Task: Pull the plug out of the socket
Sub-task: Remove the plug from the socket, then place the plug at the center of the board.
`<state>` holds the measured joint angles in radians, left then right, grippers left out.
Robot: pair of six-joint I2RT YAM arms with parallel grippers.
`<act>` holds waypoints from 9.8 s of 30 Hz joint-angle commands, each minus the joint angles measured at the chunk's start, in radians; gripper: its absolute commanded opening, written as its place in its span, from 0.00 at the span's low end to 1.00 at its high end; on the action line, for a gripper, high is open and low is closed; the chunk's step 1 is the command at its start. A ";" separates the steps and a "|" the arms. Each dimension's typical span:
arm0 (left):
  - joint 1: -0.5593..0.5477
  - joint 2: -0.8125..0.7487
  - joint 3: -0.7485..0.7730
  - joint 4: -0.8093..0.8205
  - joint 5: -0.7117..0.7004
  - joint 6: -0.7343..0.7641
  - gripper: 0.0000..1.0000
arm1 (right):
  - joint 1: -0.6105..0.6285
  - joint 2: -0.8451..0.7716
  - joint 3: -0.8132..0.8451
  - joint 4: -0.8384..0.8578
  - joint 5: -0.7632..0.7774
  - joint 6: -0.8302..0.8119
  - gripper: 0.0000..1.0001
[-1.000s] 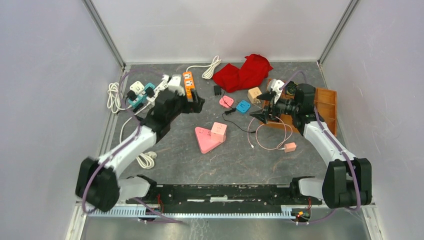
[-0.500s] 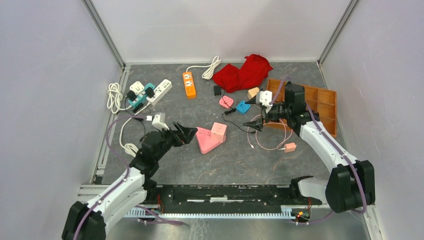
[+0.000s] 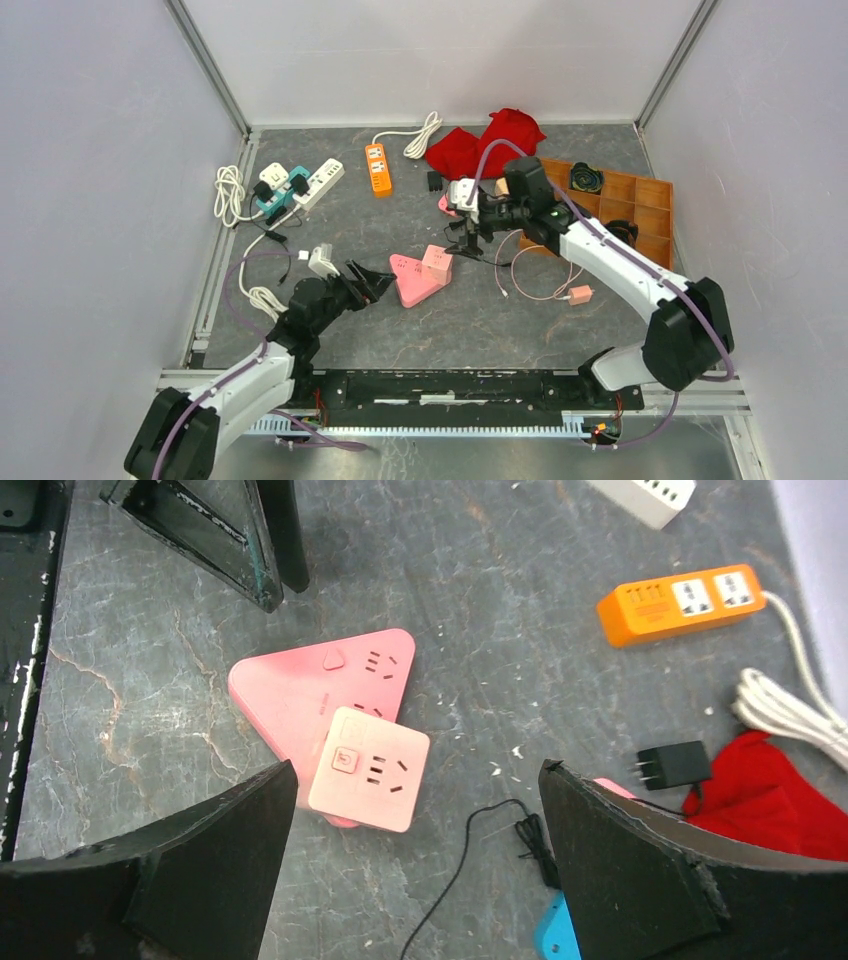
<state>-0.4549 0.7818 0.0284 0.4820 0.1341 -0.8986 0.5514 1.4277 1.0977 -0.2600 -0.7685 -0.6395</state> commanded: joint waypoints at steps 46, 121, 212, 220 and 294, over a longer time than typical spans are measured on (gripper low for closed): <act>-0.029 0.748 0.030 0.574 0.150 -0.203 0.74 | 0.093 0.297 -0.034 0.112 0.080 0.238 0.93; -0.022 0.949 0.157 0.414 0.112 -0.133 0.02 | 0.102 0.073 -0.071 0.093 0.098 0.156 0.00; -0.022 0.908 0.222 0.270 0.094 -0.072 0.02 | -0.044 0.032 -0.072 0.037 -0.015 0.158 0.00; -0.022 0.895 0.235 0.253 0.098 -0.068 0.02 | 0.048 0.044 -0.092 0.054 -0.017 0.153 0.00; 0.449 1.030 1.051 -0.512 0.185 0.287 0.30 | -0.181 -0.062 -0.130 0.119 -0.149 0.209 0.00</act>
<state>-0.0124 1.7367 0.9962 0.0860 0.3492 -0.7467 0.3763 1.3884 0.9672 -0.1886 -0.8856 -0.4240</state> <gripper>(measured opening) 0.418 0.657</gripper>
